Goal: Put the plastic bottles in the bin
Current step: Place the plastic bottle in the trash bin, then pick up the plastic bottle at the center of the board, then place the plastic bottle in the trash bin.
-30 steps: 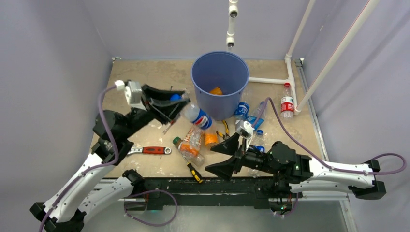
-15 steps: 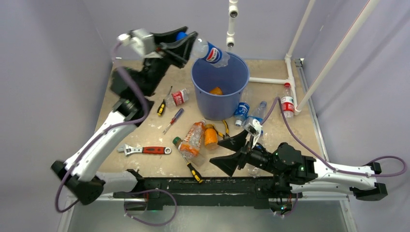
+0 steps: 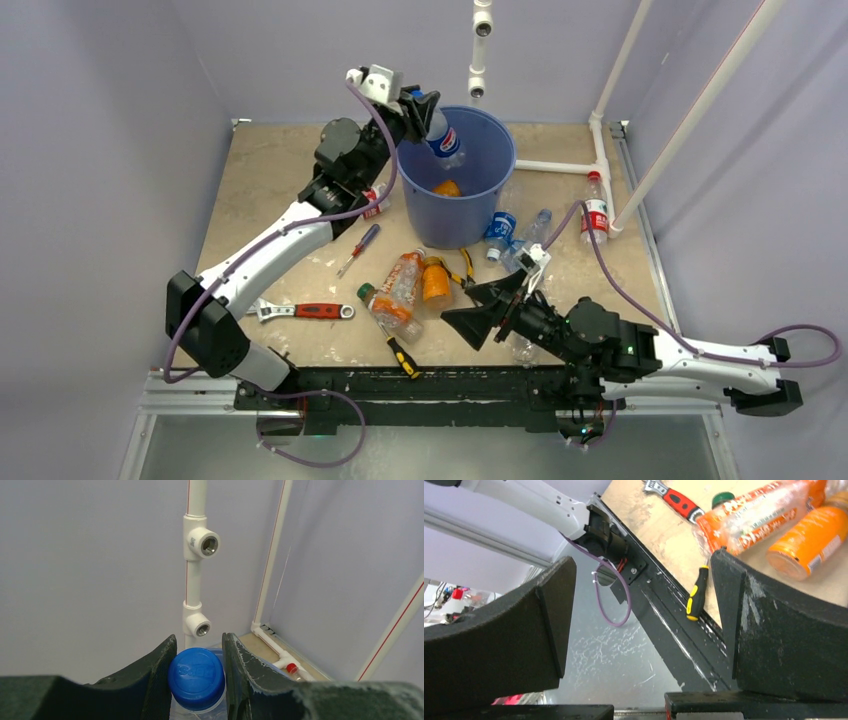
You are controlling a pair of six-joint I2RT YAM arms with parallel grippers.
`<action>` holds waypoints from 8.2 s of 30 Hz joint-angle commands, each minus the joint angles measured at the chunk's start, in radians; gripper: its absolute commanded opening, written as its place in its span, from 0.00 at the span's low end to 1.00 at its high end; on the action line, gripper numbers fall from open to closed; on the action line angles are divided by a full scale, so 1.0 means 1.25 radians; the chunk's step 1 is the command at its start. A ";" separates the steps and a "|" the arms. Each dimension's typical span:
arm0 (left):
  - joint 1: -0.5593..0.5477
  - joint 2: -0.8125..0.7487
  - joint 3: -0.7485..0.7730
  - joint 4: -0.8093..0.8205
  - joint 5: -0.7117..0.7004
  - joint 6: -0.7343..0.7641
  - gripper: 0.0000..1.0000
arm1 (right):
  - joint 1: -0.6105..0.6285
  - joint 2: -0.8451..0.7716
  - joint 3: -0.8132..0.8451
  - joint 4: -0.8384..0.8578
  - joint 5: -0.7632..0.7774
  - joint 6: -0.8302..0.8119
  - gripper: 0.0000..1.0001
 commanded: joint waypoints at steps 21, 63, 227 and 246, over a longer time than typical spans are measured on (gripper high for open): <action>0.001 -0.024 0.061 -0.145 -0.013 -0.136 0.93 | 0.002 -0.085 -0.050 -0.147 0.091 0.175 0.99; 0.001 -0.627 -0.485 -0.523 -0.214 -0.170 0.93 | -0.112 0.475 -0.063 0.075 0.158 0.192 0.83; -0.078 -0.486 -0.228 -0.080 0.093 -0.132 0.00 | -0.064 -0.181 -0.209 0.319 0.001 -0.032 0.99; -0.077 -0.036 0.039 0.003 0.078 0.137 0.00 | -0.064 -0.029 -0.171 0.185 0.097 -0.028 0.98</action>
